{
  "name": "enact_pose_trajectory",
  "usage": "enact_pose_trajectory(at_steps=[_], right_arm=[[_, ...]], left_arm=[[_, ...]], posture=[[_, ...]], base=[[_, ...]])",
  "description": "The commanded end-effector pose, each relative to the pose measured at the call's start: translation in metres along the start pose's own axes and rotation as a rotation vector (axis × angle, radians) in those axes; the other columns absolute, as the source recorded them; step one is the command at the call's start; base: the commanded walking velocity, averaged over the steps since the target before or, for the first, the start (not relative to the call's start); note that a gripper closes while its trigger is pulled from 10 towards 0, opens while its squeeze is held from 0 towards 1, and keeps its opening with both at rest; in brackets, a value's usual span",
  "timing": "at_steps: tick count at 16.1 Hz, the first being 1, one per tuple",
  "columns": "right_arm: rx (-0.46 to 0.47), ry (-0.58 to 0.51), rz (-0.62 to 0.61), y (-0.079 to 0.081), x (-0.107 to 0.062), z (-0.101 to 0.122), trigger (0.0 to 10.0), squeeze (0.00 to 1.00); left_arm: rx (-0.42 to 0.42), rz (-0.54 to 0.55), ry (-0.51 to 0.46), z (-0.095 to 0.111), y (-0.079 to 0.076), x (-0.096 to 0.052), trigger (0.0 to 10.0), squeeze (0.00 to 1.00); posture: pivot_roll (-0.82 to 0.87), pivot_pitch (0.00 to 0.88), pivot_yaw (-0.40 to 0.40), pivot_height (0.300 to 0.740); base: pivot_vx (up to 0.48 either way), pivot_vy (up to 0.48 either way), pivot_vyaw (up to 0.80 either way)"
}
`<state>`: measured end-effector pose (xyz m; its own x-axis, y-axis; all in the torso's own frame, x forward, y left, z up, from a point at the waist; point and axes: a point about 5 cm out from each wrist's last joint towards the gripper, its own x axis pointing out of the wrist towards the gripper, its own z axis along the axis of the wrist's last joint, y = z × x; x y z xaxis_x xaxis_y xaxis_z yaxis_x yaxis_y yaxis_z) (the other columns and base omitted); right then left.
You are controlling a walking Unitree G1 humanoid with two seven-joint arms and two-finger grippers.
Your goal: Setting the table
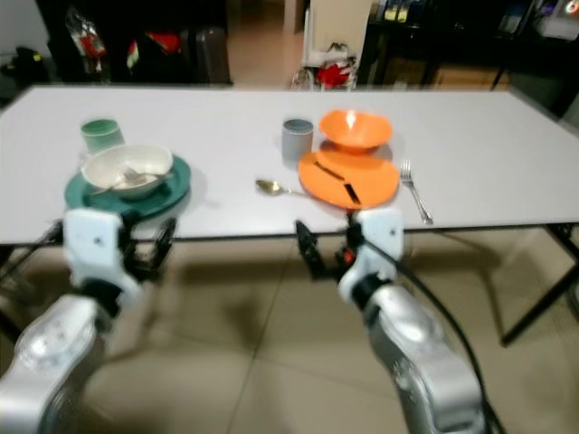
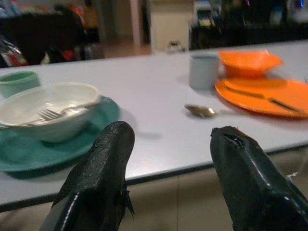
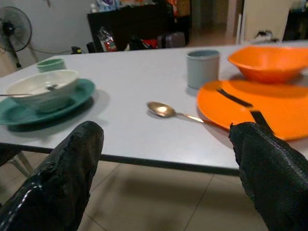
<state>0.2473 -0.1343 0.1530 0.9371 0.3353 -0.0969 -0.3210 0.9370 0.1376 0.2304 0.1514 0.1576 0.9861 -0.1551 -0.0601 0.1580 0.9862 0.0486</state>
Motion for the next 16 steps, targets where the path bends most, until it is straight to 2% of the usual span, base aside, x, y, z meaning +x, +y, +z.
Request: enact_pose_trajectory(at_steps=[1, 13, 16], right_arm=[[0.003, 0.005, 0.013, 0.0014, 0.0023, -0.0007, 10.0, 1.00], [-0.019, 0.009, 0.074, 0.0046, 0.0079, 0.0010, 10.0, 1.00], [-0.075, 0.027, 0.135, 0.0039, 0.0113, 0.0018, 10.0, 1.00]], left_arm=[[0.020, 0.013, -0.016, 0.0053, 0.0046, -0.0007, 10.0, 0.00], [0.027, -0.003, -0.012, 0.0028, 0.0028, -0.0030, 10.0, 0.00], [0.030, -0.011, -0.011, 0.0024, 0.0015, -0.0031, 10.0, 0.00]], posture=[[-0.07, 0.000, 0.016, 0.740], [-0.07, 0.000, 0.002, 0.740], [-0.07, 0.000, 0.005, 0.740]], base=[[0.311, 0.000, 0.00], [0.315, 0.000, 0.00], [0.314, 0.000, 0.00]])
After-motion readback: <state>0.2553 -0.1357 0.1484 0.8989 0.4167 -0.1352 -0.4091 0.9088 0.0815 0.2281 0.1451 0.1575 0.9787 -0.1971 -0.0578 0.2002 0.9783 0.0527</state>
